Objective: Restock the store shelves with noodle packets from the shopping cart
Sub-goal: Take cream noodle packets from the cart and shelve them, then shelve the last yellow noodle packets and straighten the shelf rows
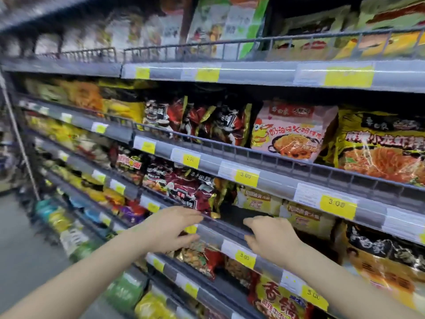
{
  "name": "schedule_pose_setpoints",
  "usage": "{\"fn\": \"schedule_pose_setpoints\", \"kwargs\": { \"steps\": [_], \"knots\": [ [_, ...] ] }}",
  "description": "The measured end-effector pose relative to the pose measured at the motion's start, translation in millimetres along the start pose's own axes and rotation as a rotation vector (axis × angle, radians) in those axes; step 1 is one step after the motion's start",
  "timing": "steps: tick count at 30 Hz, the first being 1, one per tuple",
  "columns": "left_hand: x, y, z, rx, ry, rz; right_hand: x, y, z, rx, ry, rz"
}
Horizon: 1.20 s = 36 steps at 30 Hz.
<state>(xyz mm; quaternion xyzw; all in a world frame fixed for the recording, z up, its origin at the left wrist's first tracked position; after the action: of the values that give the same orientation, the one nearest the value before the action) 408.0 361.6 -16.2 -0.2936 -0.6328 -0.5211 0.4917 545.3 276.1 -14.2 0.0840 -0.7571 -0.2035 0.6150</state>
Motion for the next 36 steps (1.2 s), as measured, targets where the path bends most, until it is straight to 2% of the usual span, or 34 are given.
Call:
{"fn": "schedule_pose_setpoints", "kwargs": {
  "steps": [9, 16, 19, 26, 36],
  "knots": [
    [54.3, -142.5, 73.3, 0.406, 0.169, -0.047, 0.6, 60.6, 129.0, 0.376, 0.212, -0.066],
    [112.1, -304.4, 83.8, 0.821, 0.327, -0.022, 15.2, 76.8, 281.8, 0.666, 0.345, -0.037],
    [138.9, -363.7, 82.4, 0.935, 0.373, -0.026, 33.0, 73.4, 342.2, 0.759, 0.379, -0.068],
    [188.7, -510.1, 84.1, 1.12, 0.462, 0.039, 63.4, 46.2, 500.3, 0.921, 0.435, -0.058],
    [255.4, -671.2, 131.7, 1.228, 0.549, 0.094, 94.9, 47.0, 690.2, 0.969, 0.515, -0.012]
  ]
}}
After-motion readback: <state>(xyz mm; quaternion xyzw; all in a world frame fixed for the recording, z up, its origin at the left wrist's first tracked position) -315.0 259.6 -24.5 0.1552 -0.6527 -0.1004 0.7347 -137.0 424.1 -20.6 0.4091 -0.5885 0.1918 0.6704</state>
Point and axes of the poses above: each hand's wrist, its own y-axis towards the middle knuckle, its own x-axis out of the back of the hand, z = x × y, the point moved 9 cm from there along y, towards the middle knuckle, and after that the axes turned 14 degrees about -z, right-handed, at the moved point
